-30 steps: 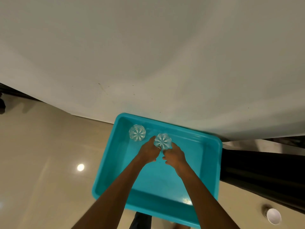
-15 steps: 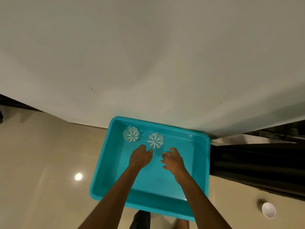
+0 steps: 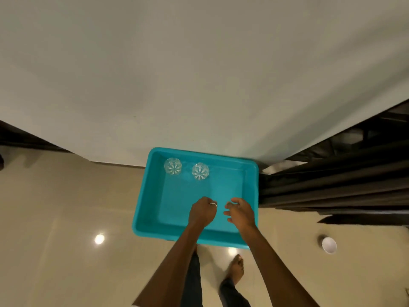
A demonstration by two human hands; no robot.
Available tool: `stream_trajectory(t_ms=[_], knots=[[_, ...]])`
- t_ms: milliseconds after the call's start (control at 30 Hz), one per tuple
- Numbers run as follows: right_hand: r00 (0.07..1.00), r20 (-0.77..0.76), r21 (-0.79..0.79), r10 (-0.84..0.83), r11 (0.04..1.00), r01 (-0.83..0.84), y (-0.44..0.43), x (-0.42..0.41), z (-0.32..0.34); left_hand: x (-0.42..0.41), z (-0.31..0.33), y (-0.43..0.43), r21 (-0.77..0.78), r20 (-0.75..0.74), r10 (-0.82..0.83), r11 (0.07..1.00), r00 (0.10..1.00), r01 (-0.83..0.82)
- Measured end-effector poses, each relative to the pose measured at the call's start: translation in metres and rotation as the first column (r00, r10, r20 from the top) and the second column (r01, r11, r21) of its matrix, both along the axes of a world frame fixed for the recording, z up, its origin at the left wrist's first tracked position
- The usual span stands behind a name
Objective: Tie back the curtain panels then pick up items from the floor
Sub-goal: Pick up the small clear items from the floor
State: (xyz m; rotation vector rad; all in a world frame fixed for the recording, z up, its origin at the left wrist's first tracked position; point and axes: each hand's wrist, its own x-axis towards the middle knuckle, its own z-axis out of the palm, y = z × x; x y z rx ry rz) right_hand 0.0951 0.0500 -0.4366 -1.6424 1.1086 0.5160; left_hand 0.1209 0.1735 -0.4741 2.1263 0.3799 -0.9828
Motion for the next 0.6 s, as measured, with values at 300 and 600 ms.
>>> stream_trajectory(t_ms=[300, 600], knots=[[0.99, 0.09, -0.037, -0.113, 0.993, 0.116, -0.018, -0.074, 0.053, -0.054, 0.061, -0.039, -0.092, 0.039, -0.028, 0.995, 0.999, 0.032], [0.922, 0.197, 0.044, -0.332, 0.943, 0.33, -0.082, -0.206, 0.079, -0.161, 0.103, -0.125, -0.053, 0.148, -0.076, 0.995, 0.986, 0.085]])
